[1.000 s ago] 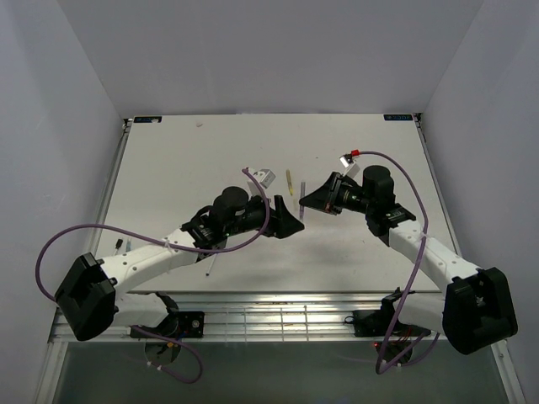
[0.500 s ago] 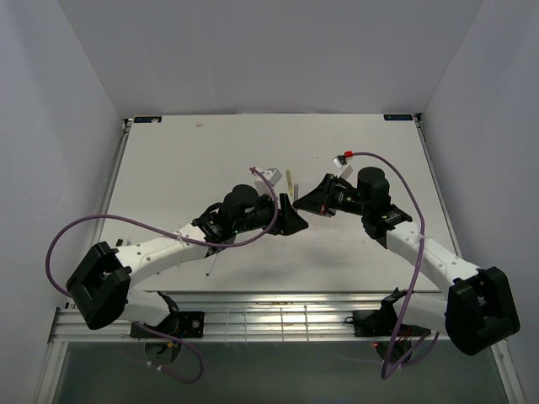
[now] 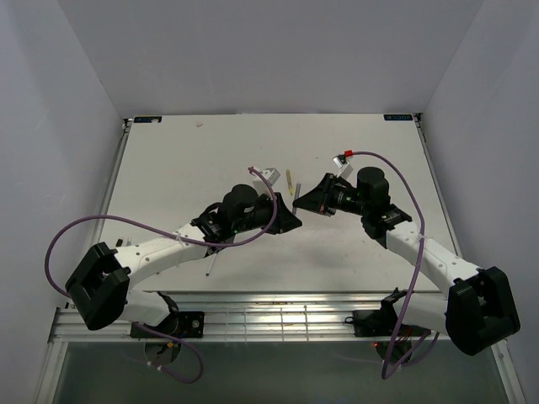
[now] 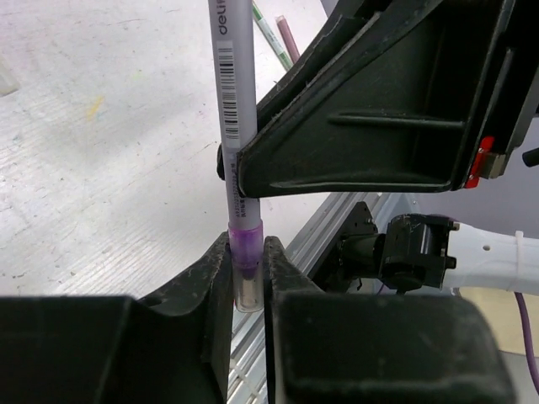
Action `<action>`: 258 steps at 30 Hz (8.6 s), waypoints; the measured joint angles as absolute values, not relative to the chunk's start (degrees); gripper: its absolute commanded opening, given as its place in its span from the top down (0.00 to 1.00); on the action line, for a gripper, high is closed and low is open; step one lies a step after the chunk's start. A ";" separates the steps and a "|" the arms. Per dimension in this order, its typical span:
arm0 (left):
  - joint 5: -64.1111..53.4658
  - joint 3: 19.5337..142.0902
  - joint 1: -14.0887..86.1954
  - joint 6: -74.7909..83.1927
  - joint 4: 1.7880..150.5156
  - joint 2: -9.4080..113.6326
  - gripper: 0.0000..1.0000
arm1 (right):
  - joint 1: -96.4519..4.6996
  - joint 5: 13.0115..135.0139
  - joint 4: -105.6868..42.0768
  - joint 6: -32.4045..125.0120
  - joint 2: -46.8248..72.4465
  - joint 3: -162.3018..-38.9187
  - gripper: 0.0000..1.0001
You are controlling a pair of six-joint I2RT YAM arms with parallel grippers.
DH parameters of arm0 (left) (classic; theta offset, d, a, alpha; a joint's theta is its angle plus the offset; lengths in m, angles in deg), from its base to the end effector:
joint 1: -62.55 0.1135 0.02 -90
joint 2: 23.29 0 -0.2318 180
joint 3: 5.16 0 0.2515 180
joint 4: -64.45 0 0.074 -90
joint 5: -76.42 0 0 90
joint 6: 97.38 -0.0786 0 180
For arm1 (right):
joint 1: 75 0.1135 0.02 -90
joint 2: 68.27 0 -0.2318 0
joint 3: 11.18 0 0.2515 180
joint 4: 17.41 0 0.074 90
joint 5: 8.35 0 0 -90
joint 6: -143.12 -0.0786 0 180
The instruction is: Open the pen caps
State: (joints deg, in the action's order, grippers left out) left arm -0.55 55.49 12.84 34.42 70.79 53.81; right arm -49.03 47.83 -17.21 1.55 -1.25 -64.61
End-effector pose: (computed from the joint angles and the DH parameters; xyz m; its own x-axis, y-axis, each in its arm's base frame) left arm 0.2117 -0.2771 0.2099 -0.7716 -0.0940 -0.6291 0.4872 0.5484 -0.6796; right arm 0.2591 0.1748 0.2356 -0.7957 0.3363 -0.5037 -0.3656 0.3963 0.8422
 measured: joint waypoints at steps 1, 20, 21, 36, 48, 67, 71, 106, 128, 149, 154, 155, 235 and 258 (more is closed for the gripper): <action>-0.61 55.51 13.06 34.42 71.01 53.83 0.88 | -49.00 48.18 -17.17 1.92 -1.27 -64.68 0.84; -2.05 55.51 12.95 34.07 73.13 53.00 1.00 | -46.03 49.80 -17.67 4.67 1.53 -66.56 0.92; -2.19 55.51 12.95 34.12 73.33 53.00 1.00 | -45.88 50.06 -17.67 4.69 1.60 -66.58 0.92; -6.40 50.51 13.49 33.94 71.03 48.41 1.00 | -49.44 54.06 -27.00 7.67 23.89 -99.98 0.92; -19.56 50.79 11.48 34.49 89.39 44.50 1.00 | -52.20 61.58 -47.55 17.28 38.05 -130.91 0.92; -27.76 55.41 12.49 34.42 96.23 44.36 1.00 | -47.43 77.49 -70.28 33.70 51.15 -134.75 0.92; -27.78 55.38 13.12 34.42 96.21 44.34 1.00 | -46.25 77.84 -70.21 33.96 51.84 -134.32 0.92; -26.16 53.22 15.64 34.42 94.94 44.34 1.00 | -41.81 86.89 -73.25 32.52 65.07 -140.11 0.92; -24.70 52.37 16.12 34.44 93.50 43.75 1.00 | -41.49 87.59 -73.30 32.50 67.98 -141.33 0.83; -23.47 52.28 16.34 34.66 92.95 43.77 1.00 | -41.22 87.48 -73.12 32.61 67.98 -141.42 0.64; -23.02 52.35 16.36 34.71 91.71 45.52 1.00 | -41.22 87.61 -73.58 32.85 67.84 -142.14 0.57; -22.91 52.65 16.36 34.71 91.58 46.70 1.00 | -41.22 87.74 -74.02 33.00 67.67 -142.69 0.55; -27.91 91.60 18.57 42.88 97.15 96.91 0.65 | -70.18 73.93 -64.38 38.55 13.84 -101.03 0.46; -28.33 84.74 18.96 42.55 94.83 91.99 0.42 | -70.18 73.66 -64.18 38.55 13.84 -100.92 0.46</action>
